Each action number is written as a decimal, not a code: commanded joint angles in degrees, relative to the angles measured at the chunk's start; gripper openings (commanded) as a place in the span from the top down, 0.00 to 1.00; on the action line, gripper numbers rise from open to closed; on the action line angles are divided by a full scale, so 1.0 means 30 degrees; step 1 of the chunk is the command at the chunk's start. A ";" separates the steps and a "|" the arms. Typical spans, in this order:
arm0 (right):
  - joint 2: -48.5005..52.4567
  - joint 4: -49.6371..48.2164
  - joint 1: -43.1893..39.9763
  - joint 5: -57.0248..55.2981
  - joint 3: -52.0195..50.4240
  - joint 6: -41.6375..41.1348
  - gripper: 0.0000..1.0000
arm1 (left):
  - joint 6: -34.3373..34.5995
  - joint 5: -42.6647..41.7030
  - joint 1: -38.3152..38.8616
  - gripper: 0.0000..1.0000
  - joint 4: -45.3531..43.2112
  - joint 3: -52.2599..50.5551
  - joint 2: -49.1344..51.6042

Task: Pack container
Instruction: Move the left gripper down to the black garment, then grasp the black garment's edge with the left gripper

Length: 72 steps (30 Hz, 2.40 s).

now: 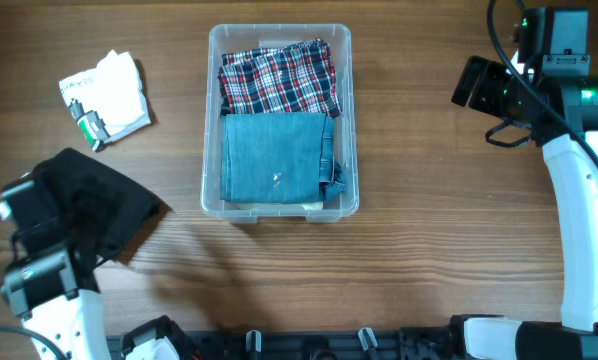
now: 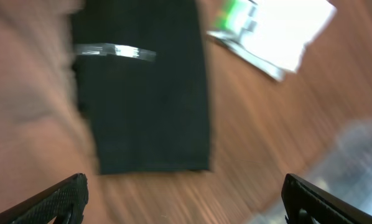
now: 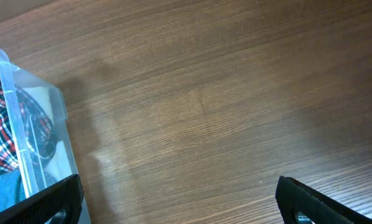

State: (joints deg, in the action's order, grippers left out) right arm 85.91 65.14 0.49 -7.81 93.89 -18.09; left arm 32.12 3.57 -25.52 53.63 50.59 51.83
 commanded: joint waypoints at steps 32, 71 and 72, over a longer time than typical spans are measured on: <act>0.0080 -0.0058 -0.0007 -0.0270 0.0080 0.0168 0.00 | -0.3075 -0.2186 -0.5843 0.00 -0.4896 0.0357 1.1125; 0.0080 -0.0058 -0.0007 -0.0262 0.0080 0.0168 0.00 | -0.3067 -0.2251 -0.5843 0.00 -0.5595 0.0335 1.5227; 0.0080 -0.0058 -0.0007 -0.0270 0.0080 0.0175 0.00 | -0.3067 -0.2259 -0.5843 0.00 -0.5574 0.0335 1.5227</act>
State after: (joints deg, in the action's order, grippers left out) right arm 85.91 65.14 0.49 -7.81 93.89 -18.09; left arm 24.01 -3.73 -42.83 36.84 51.62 95.42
